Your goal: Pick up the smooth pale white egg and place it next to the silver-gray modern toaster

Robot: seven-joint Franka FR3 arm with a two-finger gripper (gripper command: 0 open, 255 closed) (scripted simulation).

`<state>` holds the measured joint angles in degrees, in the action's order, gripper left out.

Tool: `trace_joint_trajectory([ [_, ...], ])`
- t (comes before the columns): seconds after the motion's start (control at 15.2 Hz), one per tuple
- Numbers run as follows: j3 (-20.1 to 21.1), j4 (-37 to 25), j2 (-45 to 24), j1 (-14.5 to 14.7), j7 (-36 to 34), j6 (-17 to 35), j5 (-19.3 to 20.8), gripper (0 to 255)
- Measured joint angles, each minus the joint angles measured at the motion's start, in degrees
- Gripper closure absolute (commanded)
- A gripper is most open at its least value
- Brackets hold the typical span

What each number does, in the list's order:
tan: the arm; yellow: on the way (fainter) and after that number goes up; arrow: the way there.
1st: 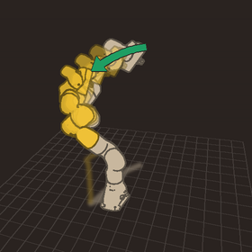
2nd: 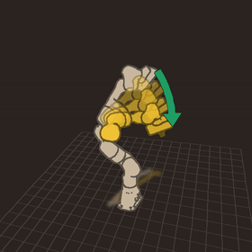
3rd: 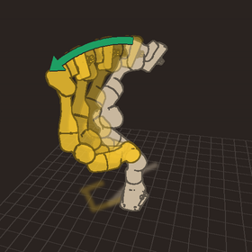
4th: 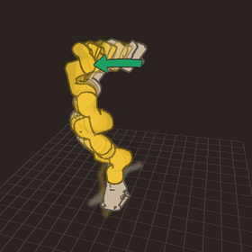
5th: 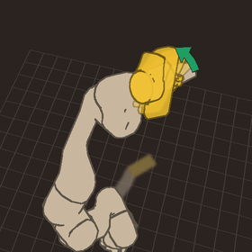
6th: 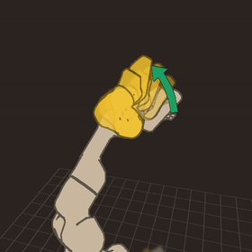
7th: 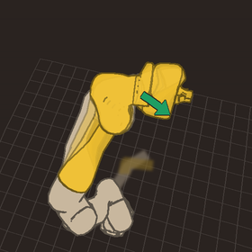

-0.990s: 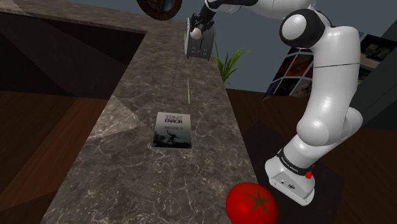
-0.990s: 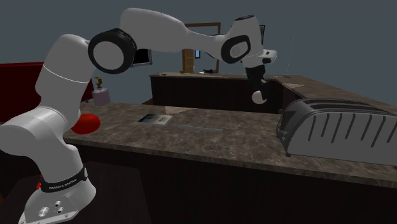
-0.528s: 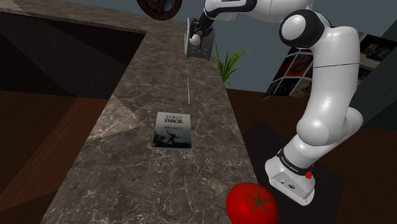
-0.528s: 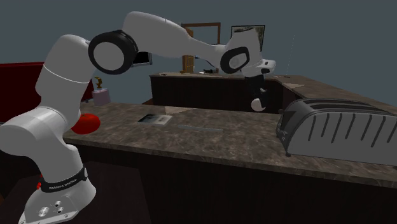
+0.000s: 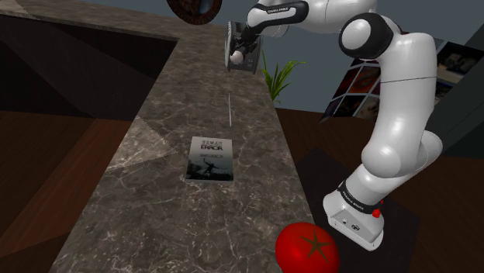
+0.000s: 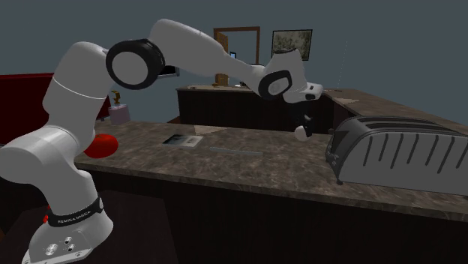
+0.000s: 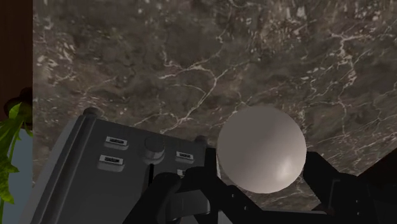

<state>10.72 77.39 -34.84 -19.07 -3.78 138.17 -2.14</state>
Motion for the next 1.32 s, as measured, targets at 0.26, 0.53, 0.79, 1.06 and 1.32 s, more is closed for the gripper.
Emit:
trace_joint_trajectory([
  [0.26,-0.03,1.14,-1.14,-0.04,0.29,2.28,-0.01,255],
  [0.53,-0.04,2.46,-2.46,-0.12,0.67,4.87,-0.04,255],
  [0.79,-0.08,3.73,-3.54,-0.03,0.82,7.21,0.00,255],
  [1.06,-0.13,4.65,-4.88,0.04,1.00,9.45,0.05,255],
  [1.32,-0.13,4.96,-5.55,-0.02,1.19,10.41,0.04,255],
])
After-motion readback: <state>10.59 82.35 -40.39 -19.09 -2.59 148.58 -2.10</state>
